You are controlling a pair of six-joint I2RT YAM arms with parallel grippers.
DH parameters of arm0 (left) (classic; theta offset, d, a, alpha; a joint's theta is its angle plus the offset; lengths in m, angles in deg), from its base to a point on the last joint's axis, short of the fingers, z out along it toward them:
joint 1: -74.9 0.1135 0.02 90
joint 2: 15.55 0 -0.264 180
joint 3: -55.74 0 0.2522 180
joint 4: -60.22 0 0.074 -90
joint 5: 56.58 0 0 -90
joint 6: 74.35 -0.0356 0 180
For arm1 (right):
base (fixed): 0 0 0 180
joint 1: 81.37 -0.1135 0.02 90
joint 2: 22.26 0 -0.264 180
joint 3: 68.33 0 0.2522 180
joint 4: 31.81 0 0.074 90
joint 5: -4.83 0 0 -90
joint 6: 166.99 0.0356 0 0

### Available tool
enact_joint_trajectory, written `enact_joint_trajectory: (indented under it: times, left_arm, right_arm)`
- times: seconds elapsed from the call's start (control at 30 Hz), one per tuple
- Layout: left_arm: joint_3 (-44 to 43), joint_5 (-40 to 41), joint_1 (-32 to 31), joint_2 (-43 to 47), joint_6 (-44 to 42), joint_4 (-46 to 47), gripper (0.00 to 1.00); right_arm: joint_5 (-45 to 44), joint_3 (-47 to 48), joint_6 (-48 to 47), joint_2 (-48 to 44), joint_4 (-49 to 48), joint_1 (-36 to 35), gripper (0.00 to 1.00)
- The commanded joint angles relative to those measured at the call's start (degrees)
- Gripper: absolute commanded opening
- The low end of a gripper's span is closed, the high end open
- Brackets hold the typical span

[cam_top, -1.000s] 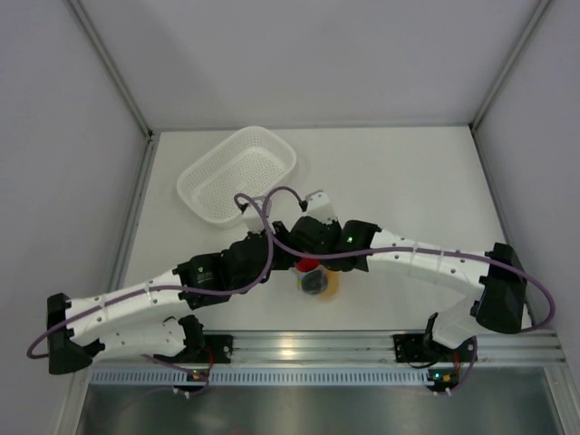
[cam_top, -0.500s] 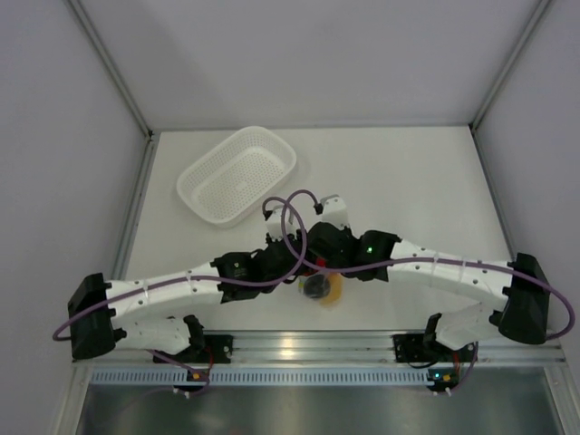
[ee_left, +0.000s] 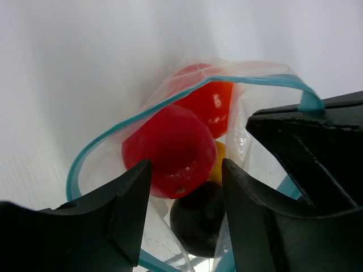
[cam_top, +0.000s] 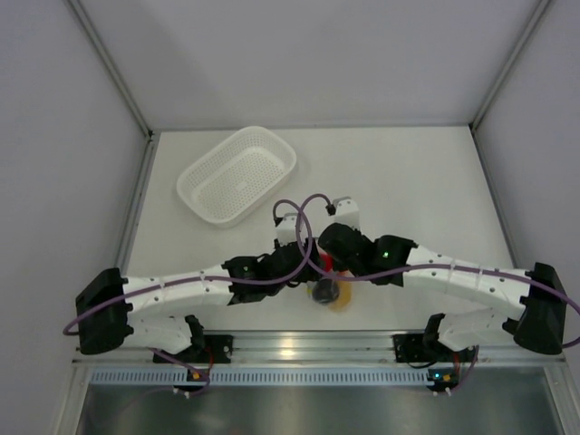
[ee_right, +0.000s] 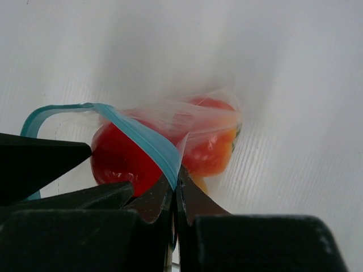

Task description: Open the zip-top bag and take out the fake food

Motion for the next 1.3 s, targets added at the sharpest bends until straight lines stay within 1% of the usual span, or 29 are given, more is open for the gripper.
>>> enact_joint_trajectory:
  times: [0.0,0.17,0.3,0.43,0.53,0.7,0.77,0.9,0.93,1.07,1.13,1.27]
  left_arm:
    - [-0.16,-3.67,-0.28,2.37,-3.07,5.60,0.58]
    - [-0.34,-2.70,-0.28,4.48,-2.81,6.03,0.59]
    - [1.15,-1.12,-0.98,9.13,-2.46,7.09,0.60]
    - [3.70,1.43,-1.25,13.18,-0.35,7.18,0.60]
    - [5.02,1.69,-1.25,14.42,-0.69,7.79,0.61]
    - [1.95,1.78,-1.25,9.60,-2.28,7.71,0.62]
    - [-0.24,3.01,-1.25,7.48,-2.02,6.14,0.62]
    - [-2.09,3.28,-1.25,2.56,-1.40,3.93,0.59]
    - [-2.45,3.36,-1.25,1.94,-0.97,2.80,0.57]
    - [-2.45,3.45,-1.25,-0.43,-0.09,1.91,0.56]
    - [-2.10,4.15,-1.25,-1.67,0.79,1.47,0.57]
    - [-1.13,4.51,-1.25,-3.42,1.94,1.64,0.62]
  right_arm:
    - [0.65,2.38,-0.28,1.00,-2.30,0.73,0.00]
    - [3.03,0.72,-0.63,0.65,-5.37,0.73,0.00]
    - [3.20,-0.08,-0.37,0.74,-5.28,0.99,0.00]
    - [6.71,-2.71,-0.28,-1.89,-7.83,2.83,0.00]
    - [7.25,-3.25,-0.36,-3.30,-8.44,3.89,0.00]
    - [9.53,-3.42,-0.10,-4.53,-9.85,3.89,0.00]
    - [9.80,-4.21,0.16,-5.41,-10.29,3.89,0.00]
    - [10.06,-5.71,0.34,-7.17,-11.17,3.89,0.00]
    - [9.45,-6.06,0.77,-7.78,-11.17,3.89,0.00]
    - [6.81,-7.73,2.18,-9.80,-11.43,3.89,0.00]
    - [6.37,-8.78,2.71,-11.03,-12.22,3.89,0.00]
    - [7.42,-10.54,2.54,-12.44,-12.58,3.89,0.00]
